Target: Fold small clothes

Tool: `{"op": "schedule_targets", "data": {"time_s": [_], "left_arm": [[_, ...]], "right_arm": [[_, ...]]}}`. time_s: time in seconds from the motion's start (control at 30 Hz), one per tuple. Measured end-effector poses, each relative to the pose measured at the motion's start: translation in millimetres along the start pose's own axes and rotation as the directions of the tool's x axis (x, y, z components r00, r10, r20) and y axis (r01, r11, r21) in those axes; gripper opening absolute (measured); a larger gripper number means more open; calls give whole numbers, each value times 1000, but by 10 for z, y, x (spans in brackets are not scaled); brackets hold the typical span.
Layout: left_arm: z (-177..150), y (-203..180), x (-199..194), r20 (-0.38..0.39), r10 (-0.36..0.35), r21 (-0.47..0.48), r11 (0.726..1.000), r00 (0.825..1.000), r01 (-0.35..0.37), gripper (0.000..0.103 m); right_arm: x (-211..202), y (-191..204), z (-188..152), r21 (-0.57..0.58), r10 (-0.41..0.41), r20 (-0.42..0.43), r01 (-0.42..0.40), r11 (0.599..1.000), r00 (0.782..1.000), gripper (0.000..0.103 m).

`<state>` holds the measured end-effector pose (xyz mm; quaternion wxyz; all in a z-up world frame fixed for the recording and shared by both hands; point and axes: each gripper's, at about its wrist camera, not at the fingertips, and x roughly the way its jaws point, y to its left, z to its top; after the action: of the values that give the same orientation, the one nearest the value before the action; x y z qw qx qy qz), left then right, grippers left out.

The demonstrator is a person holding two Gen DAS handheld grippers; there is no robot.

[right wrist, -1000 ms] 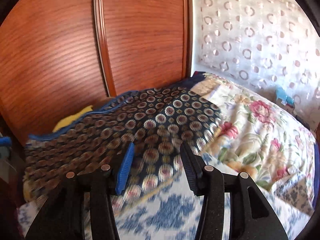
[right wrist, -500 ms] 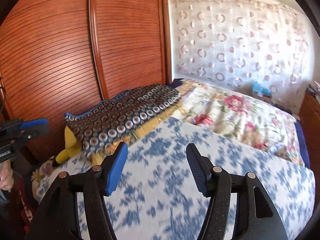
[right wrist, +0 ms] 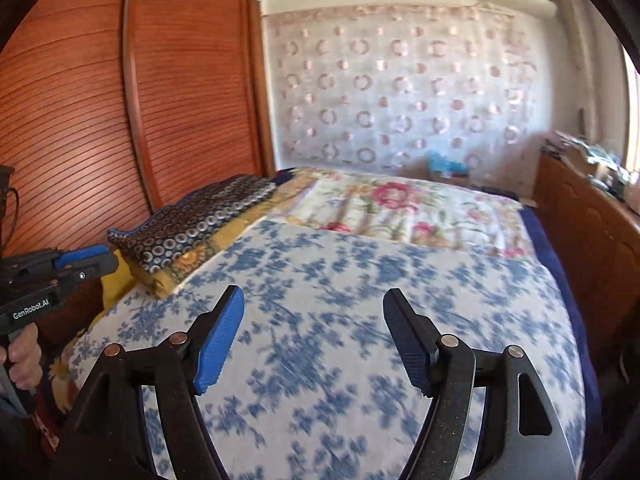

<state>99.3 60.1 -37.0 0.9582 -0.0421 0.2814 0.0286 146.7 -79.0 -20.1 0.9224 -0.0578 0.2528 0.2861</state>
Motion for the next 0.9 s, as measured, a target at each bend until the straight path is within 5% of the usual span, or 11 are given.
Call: {"op": "schedule_targets", "data": {"time_s": [0.47,0.9], "left_arm": [[372,-578,-355,85,-70,55,996,994,66,22],[610,-648,-582,156,-85,53,996,984,77,22]], "right_arm": [[-925,-306,101,86,-165,111,156,984,980,74],[-1349,-312,217,123,-246,191,226,966,950,74]]}}
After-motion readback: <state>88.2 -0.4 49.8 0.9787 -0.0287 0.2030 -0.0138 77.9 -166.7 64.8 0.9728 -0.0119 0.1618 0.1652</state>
